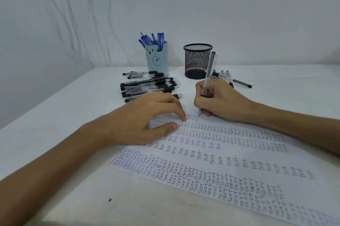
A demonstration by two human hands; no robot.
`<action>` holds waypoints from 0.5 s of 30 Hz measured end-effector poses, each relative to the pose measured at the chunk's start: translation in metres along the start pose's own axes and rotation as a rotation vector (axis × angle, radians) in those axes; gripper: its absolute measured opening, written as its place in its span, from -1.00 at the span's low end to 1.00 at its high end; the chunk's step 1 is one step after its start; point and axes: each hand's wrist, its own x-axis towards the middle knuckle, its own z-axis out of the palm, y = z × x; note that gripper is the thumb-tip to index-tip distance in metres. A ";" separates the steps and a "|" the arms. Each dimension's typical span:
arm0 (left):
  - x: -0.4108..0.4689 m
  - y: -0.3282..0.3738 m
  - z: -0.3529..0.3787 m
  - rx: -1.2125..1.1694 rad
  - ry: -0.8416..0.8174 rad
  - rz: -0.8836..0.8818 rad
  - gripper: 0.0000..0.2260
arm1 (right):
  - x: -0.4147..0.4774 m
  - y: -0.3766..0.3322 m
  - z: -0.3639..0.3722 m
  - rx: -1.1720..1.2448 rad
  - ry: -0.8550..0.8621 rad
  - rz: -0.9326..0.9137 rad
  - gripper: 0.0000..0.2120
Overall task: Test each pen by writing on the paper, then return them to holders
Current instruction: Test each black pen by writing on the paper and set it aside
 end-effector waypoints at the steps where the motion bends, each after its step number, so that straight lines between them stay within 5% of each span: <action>1: 0.000 0.000 0.000 0.000 0.002 0.003 -0.76 | 0.001 0.000 0.000 0.073 0.014 0.032 -0.79; 6: -0.001 -0.001 0.000 -0.001 0.005 0.006 -0.78 | 0.010 0.001 -0.004 0.478 0.085 0.261 -0.61; 8: -0.001 -0.002 0.001 0.005 0.001 0.001 -0.78 | 0.011 0.003 -0.005 0.490 0.067 0.224 -0.61; 11: -0.001 -0.002 0.000 0.004 0.000 0.006 -0.78 | 0.010 0.006 -0.006 0.461 0.039 0.163 -0.89; 15: 0.000 -0.001 -0.001 0.002 -0.005 0.005 -0.78 | 0.012 -0.001 -0.006 0.573 0.113 0.235 -0.74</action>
